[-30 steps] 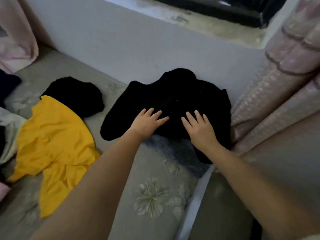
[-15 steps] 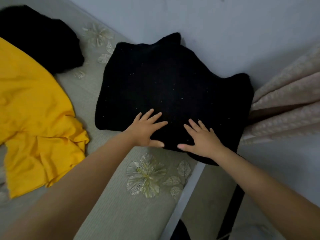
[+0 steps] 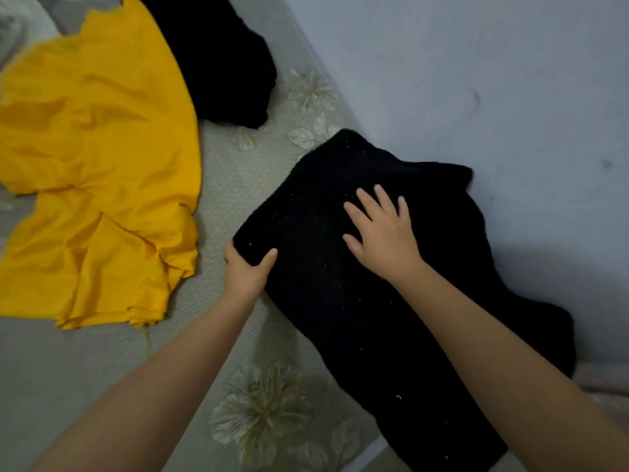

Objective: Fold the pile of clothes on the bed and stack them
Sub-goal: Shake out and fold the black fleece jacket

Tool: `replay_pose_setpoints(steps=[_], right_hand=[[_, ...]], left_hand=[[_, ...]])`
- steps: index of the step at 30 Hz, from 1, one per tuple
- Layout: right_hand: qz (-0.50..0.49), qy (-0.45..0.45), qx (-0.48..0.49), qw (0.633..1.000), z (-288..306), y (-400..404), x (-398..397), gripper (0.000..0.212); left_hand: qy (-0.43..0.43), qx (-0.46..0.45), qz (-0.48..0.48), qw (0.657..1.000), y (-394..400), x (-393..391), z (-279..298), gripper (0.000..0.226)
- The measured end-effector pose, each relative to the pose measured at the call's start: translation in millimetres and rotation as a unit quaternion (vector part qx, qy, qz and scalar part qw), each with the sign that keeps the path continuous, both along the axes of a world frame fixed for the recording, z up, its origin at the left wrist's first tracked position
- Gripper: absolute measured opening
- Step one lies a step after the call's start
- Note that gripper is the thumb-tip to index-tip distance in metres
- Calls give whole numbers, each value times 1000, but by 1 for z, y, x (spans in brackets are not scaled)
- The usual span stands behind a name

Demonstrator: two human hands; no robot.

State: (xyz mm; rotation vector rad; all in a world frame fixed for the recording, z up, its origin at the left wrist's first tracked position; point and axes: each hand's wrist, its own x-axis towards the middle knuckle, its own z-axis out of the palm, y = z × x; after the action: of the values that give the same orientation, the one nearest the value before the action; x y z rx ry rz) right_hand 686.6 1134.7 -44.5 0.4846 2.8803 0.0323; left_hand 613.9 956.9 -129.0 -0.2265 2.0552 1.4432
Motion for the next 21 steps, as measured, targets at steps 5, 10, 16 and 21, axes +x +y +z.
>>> replay_pose_setpoints(steps=[5, 10, 16, 21], right_hand=[[132, -78, 46, 987, -20, 16, -75, 73], [263, -255, 50, 929, -32, 16, -137, 81], [272, -286, 22, 918, -35, 14, -165, 32], [259, -116, 48, 958, 6, 46, -147, 28]], left_hand=[[158, -88, -16, 983, 9, 7, -6, 71], [332, -193, -105, 917, 16, 4, -9, 59], [530, -218, -110, 812, 21, -12, -7, 44], [603, -185, -108, 769, 28, -30, 12, 38]])
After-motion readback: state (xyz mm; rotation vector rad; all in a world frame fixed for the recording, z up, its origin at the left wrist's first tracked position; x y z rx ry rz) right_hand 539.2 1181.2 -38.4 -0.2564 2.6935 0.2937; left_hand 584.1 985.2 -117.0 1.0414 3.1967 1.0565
